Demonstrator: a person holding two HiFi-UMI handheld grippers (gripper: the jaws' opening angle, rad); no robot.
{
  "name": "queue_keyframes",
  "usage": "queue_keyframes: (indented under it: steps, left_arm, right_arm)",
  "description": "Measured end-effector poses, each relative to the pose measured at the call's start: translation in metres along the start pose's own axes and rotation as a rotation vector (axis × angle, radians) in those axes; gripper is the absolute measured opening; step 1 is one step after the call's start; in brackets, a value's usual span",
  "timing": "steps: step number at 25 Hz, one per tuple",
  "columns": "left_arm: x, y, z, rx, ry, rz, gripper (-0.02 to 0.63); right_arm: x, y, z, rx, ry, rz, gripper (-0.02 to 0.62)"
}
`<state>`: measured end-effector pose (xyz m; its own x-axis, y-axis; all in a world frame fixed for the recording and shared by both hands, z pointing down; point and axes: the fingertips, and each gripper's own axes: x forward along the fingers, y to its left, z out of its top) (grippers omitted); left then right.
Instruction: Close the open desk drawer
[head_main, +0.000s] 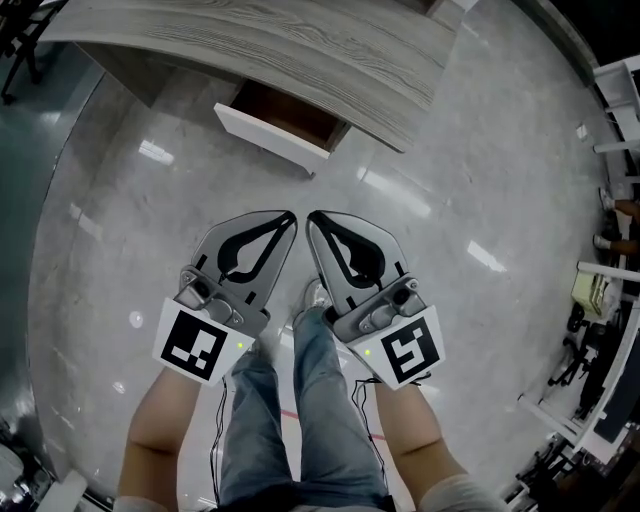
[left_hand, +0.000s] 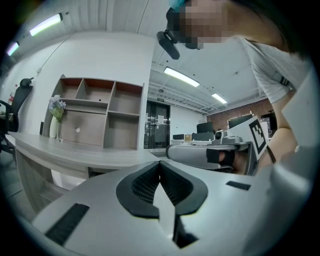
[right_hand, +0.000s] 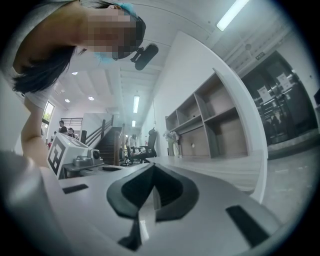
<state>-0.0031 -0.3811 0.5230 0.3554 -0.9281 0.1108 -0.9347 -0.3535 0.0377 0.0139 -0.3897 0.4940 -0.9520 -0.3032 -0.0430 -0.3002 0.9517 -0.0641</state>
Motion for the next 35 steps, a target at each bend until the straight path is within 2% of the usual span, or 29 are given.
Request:
queue_keyframes:
  steps: [5,12,22,35]
  left_arm:
    - [0.014,0.019,-0.035,-0.044,0.051,0.026,0.011]
    - [0.047,0.053,-0.07,0.005,0.065,0.093,0.012]
    - [0.079,0.092,-0.109,-0.041,0.071,0.158,0.011]
    - [0.093,0.097,-0.11,-0.03,0.061,0.148,0.009]
  right_arm:
    - [0.0,-0.005,-0.017,0.013,0.012,-0.017,0.008]
    - [0.007,-0.023,-0.042,0.025,0.032,-0.005,0.008]
    - [0.02,-0.04,-0.062,0.031,0.059,0.029,0.008]
    - [0.032,-0.046,-0.075,0.05,0.077,0.052,0.008]
